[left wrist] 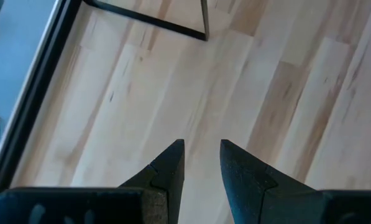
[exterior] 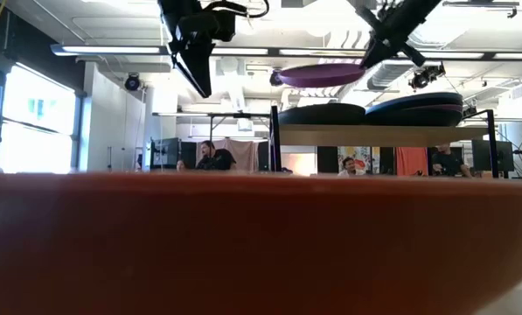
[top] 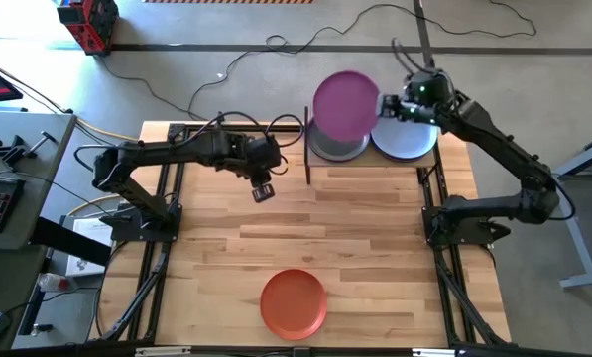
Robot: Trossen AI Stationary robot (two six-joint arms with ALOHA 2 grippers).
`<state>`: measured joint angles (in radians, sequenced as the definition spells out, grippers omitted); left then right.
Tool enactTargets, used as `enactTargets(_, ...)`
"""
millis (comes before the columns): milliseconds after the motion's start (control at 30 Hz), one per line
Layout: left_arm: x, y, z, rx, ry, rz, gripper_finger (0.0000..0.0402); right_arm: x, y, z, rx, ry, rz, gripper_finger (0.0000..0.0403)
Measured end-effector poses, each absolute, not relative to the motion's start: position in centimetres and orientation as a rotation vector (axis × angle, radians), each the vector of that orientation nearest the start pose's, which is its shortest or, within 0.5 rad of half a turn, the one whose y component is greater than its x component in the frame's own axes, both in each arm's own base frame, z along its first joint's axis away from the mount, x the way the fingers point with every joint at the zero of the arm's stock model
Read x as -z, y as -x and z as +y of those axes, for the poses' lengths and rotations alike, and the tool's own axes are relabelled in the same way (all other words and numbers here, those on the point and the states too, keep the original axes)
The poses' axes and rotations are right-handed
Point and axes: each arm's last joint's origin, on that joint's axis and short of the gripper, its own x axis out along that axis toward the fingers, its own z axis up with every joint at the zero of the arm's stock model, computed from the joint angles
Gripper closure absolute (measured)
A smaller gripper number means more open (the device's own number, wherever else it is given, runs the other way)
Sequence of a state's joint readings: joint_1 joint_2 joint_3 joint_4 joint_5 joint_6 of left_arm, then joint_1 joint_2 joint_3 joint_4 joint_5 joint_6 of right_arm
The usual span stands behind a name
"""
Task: Place and stack plates onto a shelf
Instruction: Stack the violet plate on top of the black plate on the shelf
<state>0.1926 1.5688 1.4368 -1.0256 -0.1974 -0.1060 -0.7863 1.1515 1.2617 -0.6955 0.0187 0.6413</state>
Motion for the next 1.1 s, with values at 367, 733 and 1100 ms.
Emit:
enactTargets(367, -30.7, -29.9, 7.9, -0.415, 0.067, 1.157, 0.0312, -36.2, -16.9, -17.6, 0.948, -1.07, 0.302, 0.0403)
enactTargets(733, -30.7, -29.7, 8.4, -0.402, 0.042, 1.166, 0.0312, -33.9, -17.9, -17.7, 1.045, -1.079, 0.477, 0.0403)
enactTargets(1100, -30.7, -29.7, 8.4, -0.399, 0.04, 1.167, 0.0312, -32.6, -18.9, -18.5, 1.008, -1.08, 0.556, 0.0403)
